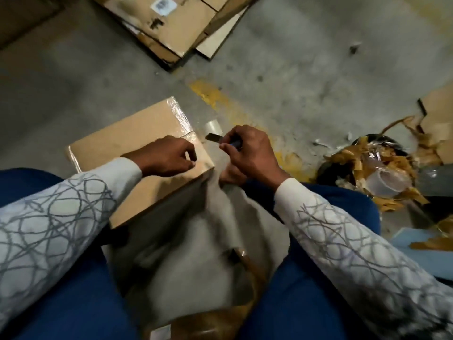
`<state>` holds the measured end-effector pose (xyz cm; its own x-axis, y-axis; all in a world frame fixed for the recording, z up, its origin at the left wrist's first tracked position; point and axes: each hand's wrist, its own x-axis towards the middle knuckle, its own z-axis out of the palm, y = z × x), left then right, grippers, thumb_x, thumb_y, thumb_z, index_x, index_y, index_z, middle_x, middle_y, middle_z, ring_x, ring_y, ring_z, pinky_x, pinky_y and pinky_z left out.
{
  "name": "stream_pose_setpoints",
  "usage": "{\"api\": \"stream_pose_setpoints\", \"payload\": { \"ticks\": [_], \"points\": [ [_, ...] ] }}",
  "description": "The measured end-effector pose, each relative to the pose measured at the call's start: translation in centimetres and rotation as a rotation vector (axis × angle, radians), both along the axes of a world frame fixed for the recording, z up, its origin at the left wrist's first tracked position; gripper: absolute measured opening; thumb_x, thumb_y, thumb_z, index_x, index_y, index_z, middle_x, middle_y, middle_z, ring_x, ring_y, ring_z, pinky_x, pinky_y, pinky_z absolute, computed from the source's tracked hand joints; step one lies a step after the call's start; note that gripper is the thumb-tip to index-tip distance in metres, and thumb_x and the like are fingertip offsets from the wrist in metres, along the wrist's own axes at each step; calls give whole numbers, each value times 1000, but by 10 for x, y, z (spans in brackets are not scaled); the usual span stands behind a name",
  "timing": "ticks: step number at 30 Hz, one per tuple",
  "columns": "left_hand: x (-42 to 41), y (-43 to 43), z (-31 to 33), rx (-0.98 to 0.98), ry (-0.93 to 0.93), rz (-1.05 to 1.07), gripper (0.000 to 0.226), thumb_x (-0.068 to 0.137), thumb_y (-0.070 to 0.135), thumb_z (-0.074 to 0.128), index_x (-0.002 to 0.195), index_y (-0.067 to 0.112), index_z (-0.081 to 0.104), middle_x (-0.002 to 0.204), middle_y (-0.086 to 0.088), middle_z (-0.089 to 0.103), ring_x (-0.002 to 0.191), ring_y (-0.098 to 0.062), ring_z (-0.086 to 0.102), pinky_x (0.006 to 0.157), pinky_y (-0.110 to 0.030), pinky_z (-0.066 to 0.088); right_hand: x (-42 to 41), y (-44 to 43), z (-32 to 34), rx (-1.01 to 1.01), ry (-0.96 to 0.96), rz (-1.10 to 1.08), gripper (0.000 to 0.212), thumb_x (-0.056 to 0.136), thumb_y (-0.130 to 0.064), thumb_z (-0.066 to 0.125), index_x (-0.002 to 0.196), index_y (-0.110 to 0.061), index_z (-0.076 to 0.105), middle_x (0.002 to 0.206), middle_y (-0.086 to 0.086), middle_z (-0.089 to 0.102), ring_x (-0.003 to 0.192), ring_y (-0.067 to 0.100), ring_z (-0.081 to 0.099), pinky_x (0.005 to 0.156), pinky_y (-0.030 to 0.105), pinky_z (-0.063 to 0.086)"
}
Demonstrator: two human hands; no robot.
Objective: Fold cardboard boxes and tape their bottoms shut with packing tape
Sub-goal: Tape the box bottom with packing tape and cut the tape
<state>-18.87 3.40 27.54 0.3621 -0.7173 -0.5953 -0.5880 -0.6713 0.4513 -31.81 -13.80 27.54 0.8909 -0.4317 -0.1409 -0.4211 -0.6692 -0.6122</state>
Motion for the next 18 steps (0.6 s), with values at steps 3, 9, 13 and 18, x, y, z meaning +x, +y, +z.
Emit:
{"api": "stream_pose_setpoints", "payload": {
  "ticks": [3, 9, 13, 18],
  "points": [
    [23, -24, -21, -11, -116, 14, 22, 93, 41, 61, 112, 30, 67, 114, -2, 70, 103, -26, 63, 87, -41, 52, -9, -6, -5, 18, 42, -83, 13, 82, -28, 63, 91, -37, 65, 94, -4, 68, 104, 27, 64, 102, 58, 44],
    [89, -72, -70, -12, -191, 35, 44, 96, 38, 60, 132, 14, 60, 132, -13, 63, 121, -33, 56, 97, -39, 43, 17, 0, -36, 85, 244, -190, 36, 88, -22, 59, 121, -15, 71, 145, 25, 48, 133, 40, 48, 107, 36, 43],
    [105, -80, -99, 2, -214, 21, 50, 102, 48, 47, 140, 16, 53, 128, -14, 66, 132, -32, 51, 121, -44, 9, 27, -6, -55, 97, 285, -173, 21, 94, -13, 63, 111, -11, 73, 104, 3, 63, 92, 19, 63, 72, 27, 46],
    [114, -87, -110, 73, -166, -16, 47, 102, 50, 44, 141, 24, 49, 118, -8, 72, 134, -27, 51, 123, -47, -9, 47, -3, -59, 61, 336, -141, 29, 92, -22, 61, 119, -17, 68, 101, 5, 68, 84, 20, 63, 65, 30, 50]
  ]
}}
